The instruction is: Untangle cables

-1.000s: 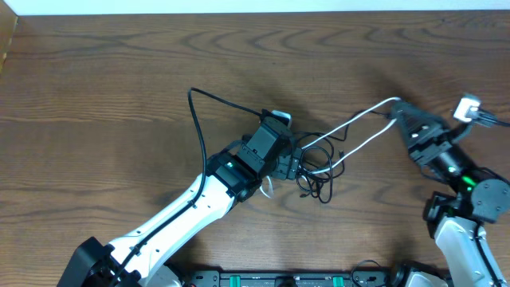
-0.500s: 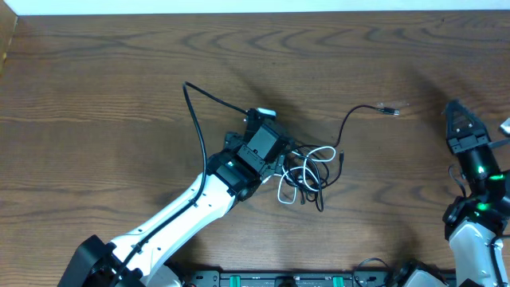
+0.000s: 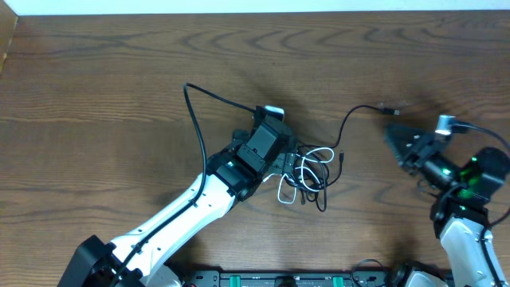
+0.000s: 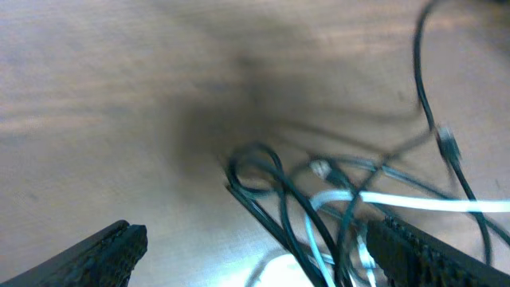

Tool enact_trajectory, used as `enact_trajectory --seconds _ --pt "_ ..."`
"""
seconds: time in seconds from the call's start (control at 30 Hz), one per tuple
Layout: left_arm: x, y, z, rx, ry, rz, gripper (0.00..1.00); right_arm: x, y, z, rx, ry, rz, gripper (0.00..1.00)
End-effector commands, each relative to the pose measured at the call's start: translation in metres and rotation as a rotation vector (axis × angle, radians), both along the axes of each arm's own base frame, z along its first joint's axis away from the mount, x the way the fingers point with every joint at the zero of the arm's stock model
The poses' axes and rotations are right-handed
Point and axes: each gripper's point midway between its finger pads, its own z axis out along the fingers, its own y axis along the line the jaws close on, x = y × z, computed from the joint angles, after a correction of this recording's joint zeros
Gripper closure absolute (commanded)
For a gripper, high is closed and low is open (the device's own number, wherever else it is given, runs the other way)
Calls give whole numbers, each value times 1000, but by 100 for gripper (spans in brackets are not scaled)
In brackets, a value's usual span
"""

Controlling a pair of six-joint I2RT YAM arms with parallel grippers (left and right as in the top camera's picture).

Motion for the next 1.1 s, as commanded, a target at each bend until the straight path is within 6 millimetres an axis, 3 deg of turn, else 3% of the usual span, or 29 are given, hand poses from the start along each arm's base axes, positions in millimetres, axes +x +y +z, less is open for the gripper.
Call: enact_trajectory --seconds 0.0,0.17,0.3,0.4,0.53,0.67,0.87,1.0,1.07 --pt "-12 -10 2 -49 60 -62 5 -10 23 -1 7 11 98 27" --pt "-17 -6 -2 -38 90 -45 5 -17 36 -23 53 180 105 19" --pt "-17 -6 -2 -40 91 -43 5 -28 45 -55 79 409 61 31" --pt "-17 -6 -2 -40 91 -43 5 -35 57 -65 51 458 79 35" --pt "-17 -6 -2 -40 91 -43 4 -33 68 -70 -40 408 92 39" --pt "-17 -6 -2 -40 90 -43 5 -22 65 -86 -361 186 92 38" --pt "-17 -6 -2 -40 90 -43 4 -20 75 -90 -564 18 149 37" --pt "-17 -6 -2 -42 88 -43 5 -14 75 -94 -655 -2 111 50" --pt "-17 -6 -2 -42 88 -43 5 -15 79 -96 -683 -8 111 49"
